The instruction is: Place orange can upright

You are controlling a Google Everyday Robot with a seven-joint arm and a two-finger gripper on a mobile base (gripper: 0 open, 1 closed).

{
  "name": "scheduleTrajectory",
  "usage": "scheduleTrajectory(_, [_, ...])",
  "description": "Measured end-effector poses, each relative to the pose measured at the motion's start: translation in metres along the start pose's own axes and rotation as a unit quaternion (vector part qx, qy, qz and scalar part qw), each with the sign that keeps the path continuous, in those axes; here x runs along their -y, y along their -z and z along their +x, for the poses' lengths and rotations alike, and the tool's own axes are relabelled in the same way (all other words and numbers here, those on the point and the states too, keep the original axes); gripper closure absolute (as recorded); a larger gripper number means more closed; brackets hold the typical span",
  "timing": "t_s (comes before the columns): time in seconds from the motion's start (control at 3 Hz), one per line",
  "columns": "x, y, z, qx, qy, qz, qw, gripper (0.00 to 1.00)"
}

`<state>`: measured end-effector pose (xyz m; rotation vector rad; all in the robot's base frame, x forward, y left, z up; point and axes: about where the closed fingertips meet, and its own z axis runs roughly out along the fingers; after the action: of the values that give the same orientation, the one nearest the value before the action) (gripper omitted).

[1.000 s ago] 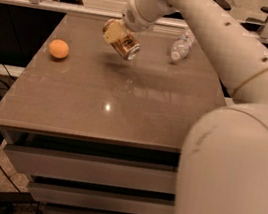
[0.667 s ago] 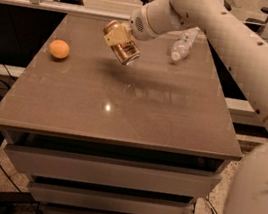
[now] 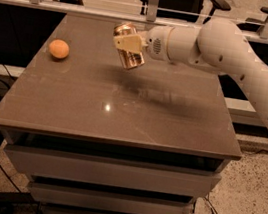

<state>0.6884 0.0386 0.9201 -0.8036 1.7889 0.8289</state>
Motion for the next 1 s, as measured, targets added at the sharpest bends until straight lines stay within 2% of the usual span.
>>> scheduleTrajectory(0.33, [0.026,0.033,-0.015,0.105,0.007,0.039,0.9937,1.0])
scheduleTrajectory(0.67, [0.036,0.06,-0.029,0.181,0.032,0.066,0.9808,1.0])
scheduleTrajectory(1.0, [0.02,0.06,-0.046,0.201,0.048,0.057,0.9767,1.0])
